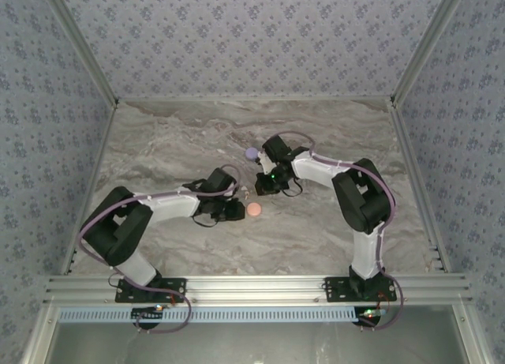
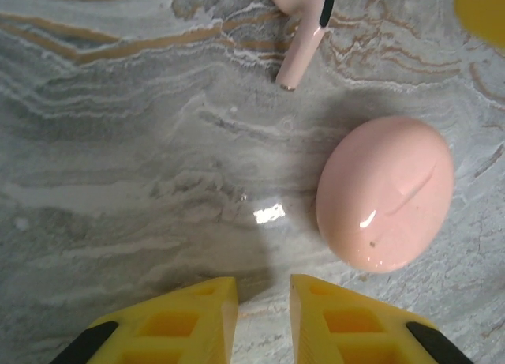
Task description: Insert the wireless bluetooth earbuds into the charging case
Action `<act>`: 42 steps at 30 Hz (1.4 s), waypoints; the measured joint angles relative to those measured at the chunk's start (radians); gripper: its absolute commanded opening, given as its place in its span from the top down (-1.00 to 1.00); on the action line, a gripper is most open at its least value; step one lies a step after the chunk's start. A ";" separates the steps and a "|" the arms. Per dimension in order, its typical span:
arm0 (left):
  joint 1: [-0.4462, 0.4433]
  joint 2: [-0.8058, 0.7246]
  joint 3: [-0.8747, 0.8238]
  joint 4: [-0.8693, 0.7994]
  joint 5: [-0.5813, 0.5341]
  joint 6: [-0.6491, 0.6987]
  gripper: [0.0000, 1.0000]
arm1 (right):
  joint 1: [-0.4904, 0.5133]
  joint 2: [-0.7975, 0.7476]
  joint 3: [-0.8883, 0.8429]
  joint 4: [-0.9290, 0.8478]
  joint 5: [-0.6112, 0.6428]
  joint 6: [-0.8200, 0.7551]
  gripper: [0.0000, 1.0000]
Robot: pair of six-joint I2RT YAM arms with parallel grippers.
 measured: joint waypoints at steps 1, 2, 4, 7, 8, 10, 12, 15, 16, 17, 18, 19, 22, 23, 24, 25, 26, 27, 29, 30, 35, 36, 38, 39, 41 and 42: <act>0.000 0.007 0.007 0.000 0.000 0.000 0.52 | 0.002 0.004 0.000 -0.006 0.001 0.000 0.75; -0.002 0.015 0.018 -0.003 0.000 0.000 0.52 | 0.003 0.006 0.000 -0.011 0.004 0.000 0.75; -0.008 0.031 0.035 -0.004 -0.005 0.000 0.52 | 0.006 0.008 0.000 -0.019 0.008 -0.001 0.74; -0.014 0.044 0.054 -0.017 -0.013 0.000 0.52 | 0.009 0.008 0.000 -0.025 0.010 -0.004 0.74; -0.016 0.047 0.058 -0.023 -0.016 0.000 0.52 | 0.010 0.008 0.000 -0.028 0.011 -0.005 0.74; -0.018 0.052 0.068 -0.036 -0.024 0.000 0.52 | 0.011 0.008 -0.001 -0.029 0.011 -0.005 0.73; -0.020 0.055 0.076 -0.049 -0.030 0.000 0.52 | 0.011 0.008 -0.004 -0.031 0.011 -0.005 0.73; -0.027 0.058 0.085 -0.063 -0.044 0.000 0.52 | 0.013 0.008 -0.016 -0.033 0.019 -0.005 0.73; -0.027 0.058 0.086 -0.066 -0.048 0.001 0.52 | 0.014 0.008 -0.021 -0.034 0.019 -0.005 0.72; -0.027 0.058 0.087 -0.068 -0.051 0.001 0.52 | 0.014 0.007 -0.026 -0.035 0.022 -0.005 0.72; -0.030 0.058 0.088 -0.070 -0.054 0.001 0.52 | 0.014 0.007 -0.029 -0.034 0.023 -0.005 0.72; -0.031 0.058 0.089 -0.071 -0.058 0.000 0.52 | 0.014 0.005 -0.029 -0.033 0.023 -0.005 0.72; -0.034 0.058 0.090 -0.072 -0.069 0.000 0.51 | 0.015 -0.001 -0.035 -0.037 0.026 -0.005 0.71; -0.034 0.058 0.090 -0.072 -0.069 0.000 0.50 | 0.015 -0.002 -0.037 -0.037 0.026 -0.005 0.71; -0.034 0.058 0.090 -0.072 -0.069 0.000 0.50 | 0.015 -0.004 -0.039 -0.037 0.026 -0.005 0.71; -0.034 0.058 0.090 -0.072 -0.069 0.000 0.50 | 0.015 -0.006 -0.040 -0.039 0.026 -0.005 0.70; -0.034 0.058 0.090 -0.072 -0.069 0.000 0.50 | 0.015 -0.008 -0.041 -0.042 0.026 -0.005 0.70; -0.034 0.058 0.090 -0.072 -0.069 0.000 0.50 | 0.015 -0.010 -0.042 -0.043 0.026 -0.006 0.70; -0.034 0.058 0.090 -0.071 -0.069 0.000 0.50 | 0.016 -0.011 -0.043 -0.045 0.026 -0.008 0.70; -0.034 0.058 0.090 -0.071 -0.069 0.000 0.50 | 0.016 -0.011 -0.043 -0.047 0.026 -0.008 0.69; -0.034 0.058 0.090 -0.071 -0.071 -0.003 0.50 | 0.023 -0.013 -0.049 -0.050 0.026 -0.013 0.69; -0.034 0.058 0.091 -0.071 -0.072 -0.003 0.50 | 0.024 -0.013 -0.049 -0.051 0.026 -0.015 0.69; -0.038 0.061 0.096 -0.075 -0.077 -0.004 0.50 | 0.026 -0.013 -0.050 -0.053 0.026 -0.016 0.69; -0.039 0.062 0.098 -0.078 -0.081 -0.004 0.50 | 0.027 -0.014 -0.050 -0.053 0.026 -0.019 0.68; -0.040 0.064 0.103 -0.085 -0.088 -0.004 0.49 | 0.028 -0.015 -0.052 -0.053 0.026 -0.023 0.68; -0.043 0.064 0.104 -0.087 -0.092 -0.004 0.49 | 0.029 -0.015 -0.052 -0.055 0.026 -0.024 0.68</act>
